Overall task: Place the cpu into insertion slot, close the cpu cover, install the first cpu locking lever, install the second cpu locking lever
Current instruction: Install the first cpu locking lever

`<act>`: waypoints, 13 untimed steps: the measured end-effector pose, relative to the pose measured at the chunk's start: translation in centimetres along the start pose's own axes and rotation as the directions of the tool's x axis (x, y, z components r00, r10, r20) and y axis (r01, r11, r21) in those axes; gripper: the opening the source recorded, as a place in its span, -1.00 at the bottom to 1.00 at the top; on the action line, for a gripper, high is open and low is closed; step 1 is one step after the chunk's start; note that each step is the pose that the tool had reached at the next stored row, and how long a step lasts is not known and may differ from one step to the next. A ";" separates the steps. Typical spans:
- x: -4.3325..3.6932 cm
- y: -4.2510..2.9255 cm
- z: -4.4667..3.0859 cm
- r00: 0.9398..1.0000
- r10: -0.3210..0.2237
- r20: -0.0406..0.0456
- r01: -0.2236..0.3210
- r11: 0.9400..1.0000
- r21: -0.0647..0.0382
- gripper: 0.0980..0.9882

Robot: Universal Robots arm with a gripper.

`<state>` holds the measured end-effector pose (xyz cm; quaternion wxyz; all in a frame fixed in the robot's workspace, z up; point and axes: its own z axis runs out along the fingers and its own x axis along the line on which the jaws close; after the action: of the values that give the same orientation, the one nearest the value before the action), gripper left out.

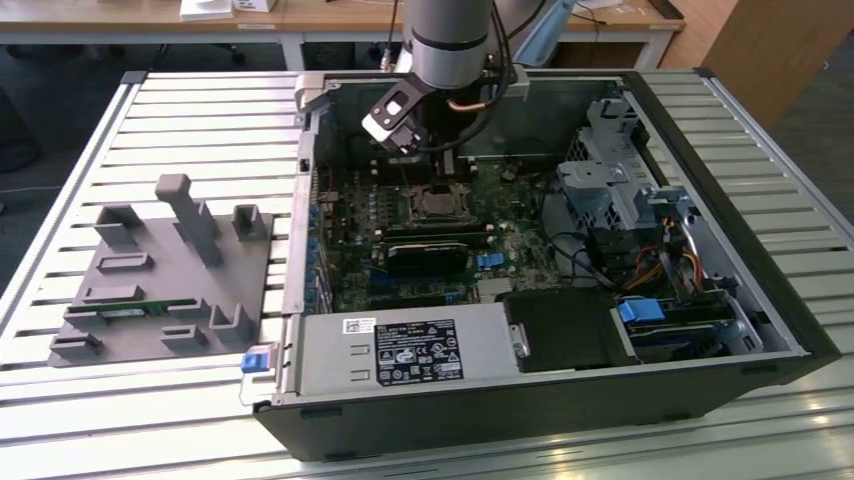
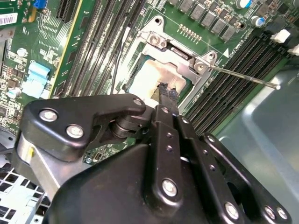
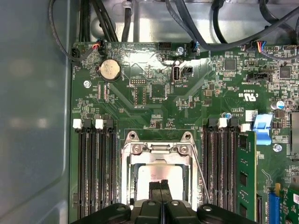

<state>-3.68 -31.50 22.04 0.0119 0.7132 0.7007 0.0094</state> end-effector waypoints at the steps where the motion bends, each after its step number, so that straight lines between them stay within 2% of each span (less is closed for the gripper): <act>1: 0.00 0.00 -0.04 1.000 0.000 0.000 0.000 1.000 0.000 -0.98; 13: 0.00 0.02 -0.73 1.000 0.000 0.000 0.000 1.000 0.000 -0.98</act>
<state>-3.68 -31.50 22.77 0.0119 0.7133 0.7007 0.0095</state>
